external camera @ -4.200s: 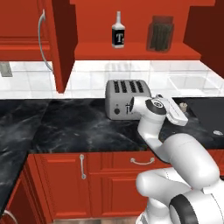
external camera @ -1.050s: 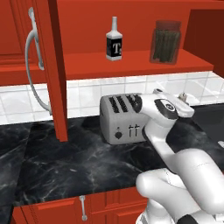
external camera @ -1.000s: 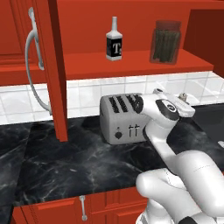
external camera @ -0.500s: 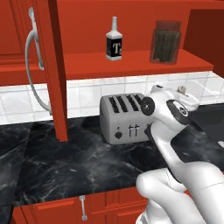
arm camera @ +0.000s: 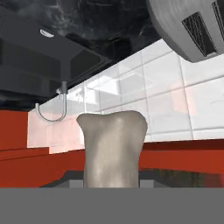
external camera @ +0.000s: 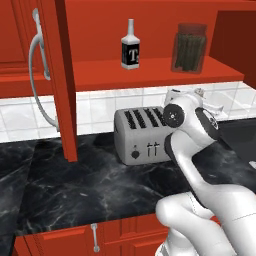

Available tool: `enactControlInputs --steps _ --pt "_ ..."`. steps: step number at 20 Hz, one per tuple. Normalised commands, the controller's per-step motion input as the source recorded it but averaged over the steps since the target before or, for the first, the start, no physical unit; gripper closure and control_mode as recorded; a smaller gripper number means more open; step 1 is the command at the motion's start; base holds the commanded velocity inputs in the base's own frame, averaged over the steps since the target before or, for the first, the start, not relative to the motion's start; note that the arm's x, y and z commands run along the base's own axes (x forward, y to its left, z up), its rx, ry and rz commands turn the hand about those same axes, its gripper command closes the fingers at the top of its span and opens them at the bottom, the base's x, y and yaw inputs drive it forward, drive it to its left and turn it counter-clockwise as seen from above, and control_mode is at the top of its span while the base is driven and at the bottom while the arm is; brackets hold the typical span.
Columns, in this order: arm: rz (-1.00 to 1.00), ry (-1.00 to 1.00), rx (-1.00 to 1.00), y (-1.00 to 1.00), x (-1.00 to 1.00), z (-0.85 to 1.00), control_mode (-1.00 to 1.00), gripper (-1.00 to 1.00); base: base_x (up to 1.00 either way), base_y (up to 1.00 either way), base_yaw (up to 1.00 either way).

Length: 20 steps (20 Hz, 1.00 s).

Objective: Pick the candle and jar from the dining table and place them in the open cabinet. Close the cabinet after placing the objects.

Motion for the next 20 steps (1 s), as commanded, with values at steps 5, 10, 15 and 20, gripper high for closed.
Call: enactControlInputs --steps 5,10,15,20 --pt "0.20 0.09 0.04 0.44 0.00 0.39 -1.00 1.00 0.00 0.00 0.00" --pt "0.19 0.10 0.05 0.40 0.01 0.36 -1.00 1.00 0.00 0.00 0.00" --pt "0.18 0.08 0.06 0.31 0.06 0.32 -1.00 1.00 0.00 0.00 0.00" --pt "0.16 0.01 0.02 0.07 0.11 0.26 -1.00 1.00 0.00 0.00 0.00"
